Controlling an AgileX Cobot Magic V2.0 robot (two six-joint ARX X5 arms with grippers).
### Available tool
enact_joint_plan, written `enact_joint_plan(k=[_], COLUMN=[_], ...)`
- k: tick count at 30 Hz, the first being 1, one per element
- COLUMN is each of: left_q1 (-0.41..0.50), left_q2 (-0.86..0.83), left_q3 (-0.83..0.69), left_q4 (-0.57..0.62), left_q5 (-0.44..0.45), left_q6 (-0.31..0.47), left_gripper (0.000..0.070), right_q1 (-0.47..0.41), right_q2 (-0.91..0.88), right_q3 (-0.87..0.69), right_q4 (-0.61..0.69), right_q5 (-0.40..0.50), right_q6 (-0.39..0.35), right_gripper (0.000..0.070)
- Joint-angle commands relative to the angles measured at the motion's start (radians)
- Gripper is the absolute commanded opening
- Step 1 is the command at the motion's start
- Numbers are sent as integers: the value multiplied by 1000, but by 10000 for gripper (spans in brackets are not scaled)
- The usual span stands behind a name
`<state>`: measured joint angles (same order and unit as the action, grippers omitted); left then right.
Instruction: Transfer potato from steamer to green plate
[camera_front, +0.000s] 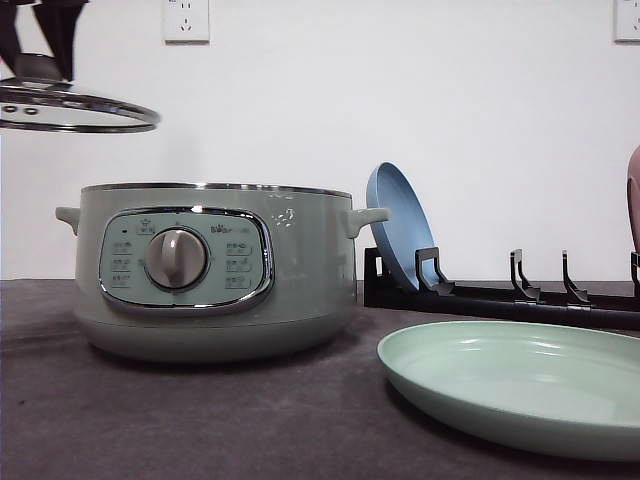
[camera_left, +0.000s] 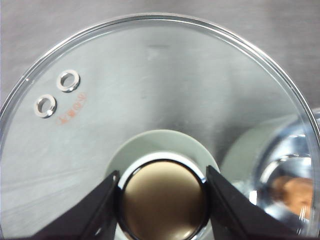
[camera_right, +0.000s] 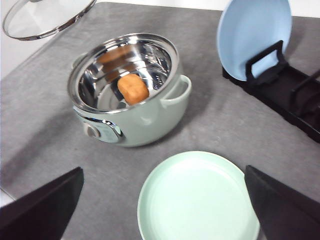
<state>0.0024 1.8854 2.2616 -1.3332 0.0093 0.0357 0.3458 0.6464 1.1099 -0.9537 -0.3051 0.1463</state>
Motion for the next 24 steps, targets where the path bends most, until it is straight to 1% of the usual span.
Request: enact_joint_plan(k=[1,6,8,11,14,18,24], left_q1=[12,49,61,75,82,84,83], left_q2=[-13,-13,-13,-13,-13,-13,-13], left_q3=[46,45,45,45,45,45,45], left_q4=[26,24,22,21,20,21,21], left_q5=[5,5,5,5,5,5,6], left_q6=[-2,-2,-2,-2,-2,-2,-2], left_gripper=[0,0,0,0,0,0,0], right_q1=[3,6,9,28,61,123,205], right_q2=[40,211,307,463,632,866,1178], right_q3=[14,61,103,193,322,539,860], right_q4=[27,55,56,55,54,41,-56], right_q5=[-22,-108,-143,-174,-179,-193,-189], right_q6=[28,37,37,15,-22,-85,-177], right_gripper=[654,654,653,653,653,653,653])
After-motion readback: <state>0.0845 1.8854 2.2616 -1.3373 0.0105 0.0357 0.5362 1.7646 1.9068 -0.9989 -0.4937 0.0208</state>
